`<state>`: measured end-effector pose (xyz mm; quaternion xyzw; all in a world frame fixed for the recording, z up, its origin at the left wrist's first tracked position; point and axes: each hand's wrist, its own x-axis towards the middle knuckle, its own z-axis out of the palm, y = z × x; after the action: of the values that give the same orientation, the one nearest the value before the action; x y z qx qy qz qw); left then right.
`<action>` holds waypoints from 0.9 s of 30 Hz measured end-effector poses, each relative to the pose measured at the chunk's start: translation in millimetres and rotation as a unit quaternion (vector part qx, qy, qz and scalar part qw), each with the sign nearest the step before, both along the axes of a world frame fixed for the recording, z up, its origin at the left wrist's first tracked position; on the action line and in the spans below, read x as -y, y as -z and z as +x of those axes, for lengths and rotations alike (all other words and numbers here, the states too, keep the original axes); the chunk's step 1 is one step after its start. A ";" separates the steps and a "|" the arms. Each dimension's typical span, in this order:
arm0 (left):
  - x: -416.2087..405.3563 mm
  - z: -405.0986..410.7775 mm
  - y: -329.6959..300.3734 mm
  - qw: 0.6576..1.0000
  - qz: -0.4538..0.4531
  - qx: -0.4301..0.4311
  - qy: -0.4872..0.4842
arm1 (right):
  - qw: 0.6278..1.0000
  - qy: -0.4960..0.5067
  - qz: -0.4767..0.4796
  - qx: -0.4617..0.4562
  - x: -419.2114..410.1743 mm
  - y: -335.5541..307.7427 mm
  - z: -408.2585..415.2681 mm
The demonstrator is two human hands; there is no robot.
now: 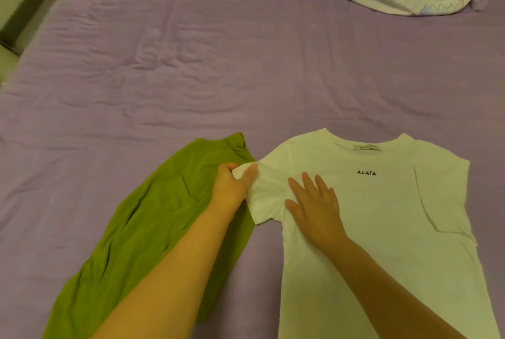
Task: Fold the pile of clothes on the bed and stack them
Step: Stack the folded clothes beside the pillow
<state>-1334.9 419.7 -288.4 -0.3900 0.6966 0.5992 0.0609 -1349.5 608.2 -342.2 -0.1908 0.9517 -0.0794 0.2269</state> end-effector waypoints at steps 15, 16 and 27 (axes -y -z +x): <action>-86.3 -16.4 0.5 0.922 -0.124 -0.022 0.365 | 0.991 0.129 -0.008 0.044 -71.7 -23.0 74.2; -92.7 -14.2 7.1 0.868 -0.204 0.006 0.452 | 0.993 0.112 0.027 0.032 -77.2 -25.2 81.9; -113.3 81.7 34.2 0.818 -0.378 0.060 0.429 | 0.996 0.011 0.071 0.060 -128.4 -15.4 105.7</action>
<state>-1253.3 533.0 -322.6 -0.0789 0.9599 0.1777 0.2017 -1243.8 736.6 -326.8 -0.1586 0.9418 -0.0256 0.2954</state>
